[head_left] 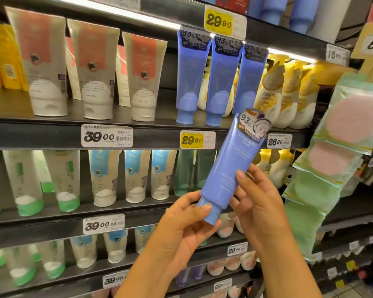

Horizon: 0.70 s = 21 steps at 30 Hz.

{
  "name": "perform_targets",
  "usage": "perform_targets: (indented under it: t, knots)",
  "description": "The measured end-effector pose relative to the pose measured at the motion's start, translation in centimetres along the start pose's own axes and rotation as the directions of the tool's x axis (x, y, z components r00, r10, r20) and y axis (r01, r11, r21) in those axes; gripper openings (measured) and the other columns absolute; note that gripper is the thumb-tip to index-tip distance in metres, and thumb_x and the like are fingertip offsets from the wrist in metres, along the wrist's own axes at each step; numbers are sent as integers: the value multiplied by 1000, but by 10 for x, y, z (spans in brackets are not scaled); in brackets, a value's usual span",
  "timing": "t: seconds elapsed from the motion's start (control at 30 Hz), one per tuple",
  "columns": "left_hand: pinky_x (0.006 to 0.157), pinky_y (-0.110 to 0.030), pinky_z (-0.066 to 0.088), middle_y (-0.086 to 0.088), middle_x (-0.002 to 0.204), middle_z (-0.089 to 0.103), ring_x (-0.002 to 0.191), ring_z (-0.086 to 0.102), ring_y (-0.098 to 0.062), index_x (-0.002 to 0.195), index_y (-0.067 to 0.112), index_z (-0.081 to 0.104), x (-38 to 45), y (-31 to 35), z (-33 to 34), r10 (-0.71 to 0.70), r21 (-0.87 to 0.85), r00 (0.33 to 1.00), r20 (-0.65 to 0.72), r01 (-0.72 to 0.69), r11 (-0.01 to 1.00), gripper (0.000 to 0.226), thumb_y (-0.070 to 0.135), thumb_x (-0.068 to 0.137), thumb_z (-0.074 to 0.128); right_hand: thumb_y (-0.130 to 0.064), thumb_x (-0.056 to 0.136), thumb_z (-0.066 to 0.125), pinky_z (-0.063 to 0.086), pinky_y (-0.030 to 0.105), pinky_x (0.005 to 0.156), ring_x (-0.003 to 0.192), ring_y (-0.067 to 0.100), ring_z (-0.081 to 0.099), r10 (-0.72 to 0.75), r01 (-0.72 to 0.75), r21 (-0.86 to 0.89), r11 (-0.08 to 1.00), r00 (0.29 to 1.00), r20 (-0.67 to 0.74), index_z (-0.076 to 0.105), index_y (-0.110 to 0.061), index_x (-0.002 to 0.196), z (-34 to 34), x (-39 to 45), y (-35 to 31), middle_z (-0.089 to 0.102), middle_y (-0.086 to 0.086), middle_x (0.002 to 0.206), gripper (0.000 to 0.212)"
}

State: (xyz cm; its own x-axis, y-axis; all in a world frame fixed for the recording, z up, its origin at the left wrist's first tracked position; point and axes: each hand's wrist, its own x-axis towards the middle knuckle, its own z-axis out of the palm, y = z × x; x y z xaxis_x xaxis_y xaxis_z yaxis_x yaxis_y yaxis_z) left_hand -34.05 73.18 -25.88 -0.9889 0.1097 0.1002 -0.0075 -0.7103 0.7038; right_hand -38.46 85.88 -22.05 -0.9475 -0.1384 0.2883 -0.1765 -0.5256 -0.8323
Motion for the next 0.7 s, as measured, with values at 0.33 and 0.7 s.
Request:
perform_targets:
  t: [0.33,0.7]
  knots:
    - [50,-33,57,-26,86,67,60,67,-32,87,-7,72,5,18,37,-95,-246,994,59,106,964,71,10,23,96,-25,68,65,56,33,68,77,17,67,2,-3,9,1000,999,52,61,-15,88,6,19,-32,70,0,82,23]
    - [55,-34,57,-25,88,67,67,67,-33,87,-2,70,19,29,75,-71,-91,997,25,73,993,62,6,31,94,-25,71,62,55,30,69,75,15,68,43,-48,37,998,991,123,61,-10,97,-3,41,-66,71,0,82,30]
